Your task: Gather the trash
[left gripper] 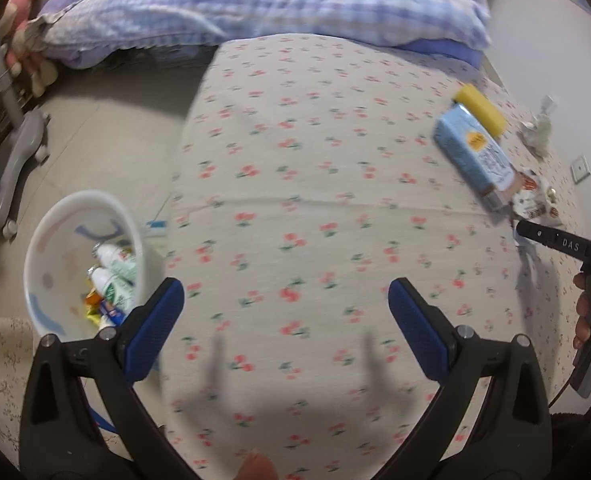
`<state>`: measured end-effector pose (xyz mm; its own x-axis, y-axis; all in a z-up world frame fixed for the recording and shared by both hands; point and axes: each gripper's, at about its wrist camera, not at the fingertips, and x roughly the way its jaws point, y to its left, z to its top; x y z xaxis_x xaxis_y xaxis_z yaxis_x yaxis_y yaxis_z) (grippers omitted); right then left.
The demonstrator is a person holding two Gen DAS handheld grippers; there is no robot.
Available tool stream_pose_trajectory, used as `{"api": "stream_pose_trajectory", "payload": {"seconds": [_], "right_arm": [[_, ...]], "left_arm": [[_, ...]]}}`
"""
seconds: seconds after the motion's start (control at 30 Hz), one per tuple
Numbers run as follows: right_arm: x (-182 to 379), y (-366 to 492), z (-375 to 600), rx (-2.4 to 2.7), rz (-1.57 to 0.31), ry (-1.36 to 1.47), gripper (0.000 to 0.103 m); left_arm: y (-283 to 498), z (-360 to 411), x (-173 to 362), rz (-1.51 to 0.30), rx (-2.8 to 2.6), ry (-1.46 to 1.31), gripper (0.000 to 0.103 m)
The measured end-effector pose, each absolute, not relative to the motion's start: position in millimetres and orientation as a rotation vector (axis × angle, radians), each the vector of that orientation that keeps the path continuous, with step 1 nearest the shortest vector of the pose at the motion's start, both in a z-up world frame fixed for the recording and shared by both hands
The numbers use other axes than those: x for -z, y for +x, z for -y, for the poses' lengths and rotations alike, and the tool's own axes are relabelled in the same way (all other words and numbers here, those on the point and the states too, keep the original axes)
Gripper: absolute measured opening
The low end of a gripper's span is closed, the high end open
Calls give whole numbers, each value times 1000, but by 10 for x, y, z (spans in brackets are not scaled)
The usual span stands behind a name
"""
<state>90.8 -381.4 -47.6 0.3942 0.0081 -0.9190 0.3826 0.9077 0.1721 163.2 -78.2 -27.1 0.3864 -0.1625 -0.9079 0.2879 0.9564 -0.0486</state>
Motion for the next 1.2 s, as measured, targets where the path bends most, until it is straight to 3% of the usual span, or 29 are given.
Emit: {"api": "stream_pose_trajectory", "payload": {"seconds": [0.23, 0.53, 0.63, 0.7, 0.73, 0.93, 1.07, 1.2], "right_arm": [[382, 560, 4132, 215, -1103, 444, 12], [308, 341, 4576, 230, -1023, 544, 11], [339, 281, 4732, 261, -1027, 569, 30], [348, 238, 4827, 291, -1020, 580, 53], [345, 223, 4854, 295, -1013, 588, 56], [336, 181, 4948, 289, -997, 616, 61], [358, 217, 4917, 274, -1003, 625, 66], [362, 288, 4854, 254, -1001, 616, 73]], "left_arm": [[1703, 1447, 215, -1156, 357, 135, 102], [1981, 2338, 196, -1162, 398, 45, 101], [2087, 2609, 261, -1193, 405, 16, 101], [2148, 2742, 312, -1210, 394, -4, 101], [2182, 2803, 346, -1218, 383, -15, 101], [2299, 2981, 511, -1252, 325, -33, 98], [2319, 2959, 578, -1267, 332, -7, 68], [2295, 2800, 544, -1247, 336, 38, 67]]}}
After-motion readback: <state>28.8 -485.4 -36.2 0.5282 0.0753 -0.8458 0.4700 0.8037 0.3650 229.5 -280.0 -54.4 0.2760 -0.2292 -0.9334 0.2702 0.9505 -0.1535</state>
